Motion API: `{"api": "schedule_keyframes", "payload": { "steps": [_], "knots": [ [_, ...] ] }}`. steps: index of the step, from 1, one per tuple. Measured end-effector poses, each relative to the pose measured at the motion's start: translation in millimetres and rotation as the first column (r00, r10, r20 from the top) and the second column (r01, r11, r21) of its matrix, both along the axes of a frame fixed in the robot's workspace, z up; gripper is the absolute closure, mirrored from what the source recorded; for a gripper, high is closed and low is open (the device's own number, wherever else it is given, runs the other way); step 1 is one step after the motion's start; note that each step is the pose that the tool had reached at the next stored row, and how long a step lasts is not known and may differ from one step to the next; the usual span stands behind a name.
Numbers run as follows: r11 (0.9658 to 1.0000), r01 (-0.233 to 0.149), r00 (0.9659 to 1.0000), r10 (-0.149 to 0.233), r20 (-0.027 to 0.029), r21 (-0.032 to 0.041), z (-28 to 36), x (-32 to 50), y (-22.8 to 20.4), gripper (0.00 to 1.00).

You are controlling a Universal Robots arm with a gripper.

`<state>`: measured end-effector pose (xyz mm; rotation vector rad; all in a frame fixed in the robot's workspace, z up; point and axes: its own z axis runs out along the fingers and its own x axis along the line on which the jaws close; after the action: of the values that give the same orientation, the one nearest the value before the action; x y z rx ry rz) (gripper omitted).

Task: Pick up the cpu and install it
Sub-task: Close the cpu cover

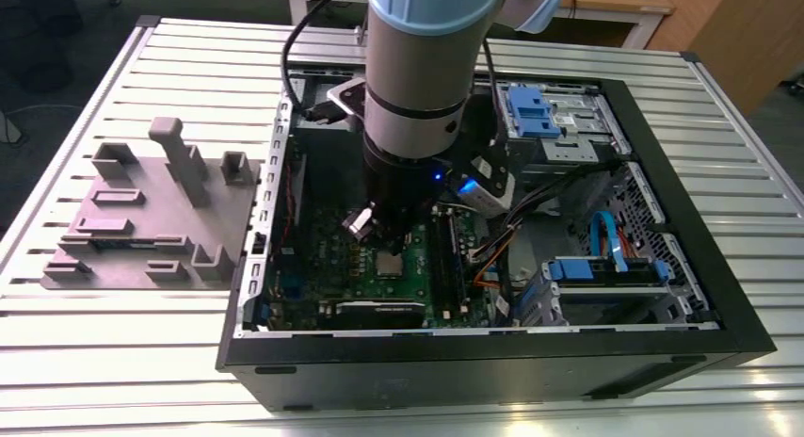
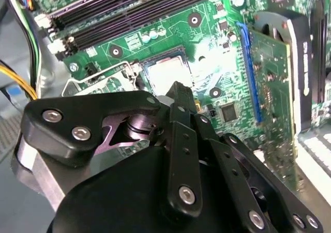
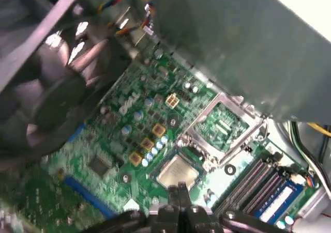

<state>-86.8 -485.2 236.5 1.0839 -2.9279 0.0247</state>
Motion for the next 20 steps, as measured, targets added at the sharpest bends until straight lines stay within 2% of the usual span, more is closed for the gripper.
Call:
{"api": "schedule_keyframes", "payload": {
  "steps": [3,5,8,10,13,15,18,20],
  "knots": [
    [0.9985,-0.054,0.9985,0.054,0.0000,0.0000,-0.1,0.0,0.0,0.90],
    [0.9959,-0.090,0.9959,0.090,0.0000,0.0000,-0.1,0.0,0.0,0.90],
    [0.9894,-0.145,0.9894,0.145,0.0000,0.0000,-0.2,0.0,0.0,0.90],
    [0.9836,-0.180,0.9836,0.180,0.0000,0.0000,-0.3,0.0,0.0,0.90],
    [0.9725,-0.233,0.9725,0.233,0.0000,-0.0001,-0.4,0.0,0.0,0.90],
    [0.9630,-0.270,0.9630,0.270,0.0000,0.0000,-0.4,0.0,0.0,0.90],
    [0.9471,-0.321,0.9471,0.321,-0.0001,-0.0001,-0.5,0.0,0.0,0.90],
    [0.9345,-0.356,0.9345,0.356,0.0000,0.0000,-0.6,0.0,0.0,0.90]
  ]
}}
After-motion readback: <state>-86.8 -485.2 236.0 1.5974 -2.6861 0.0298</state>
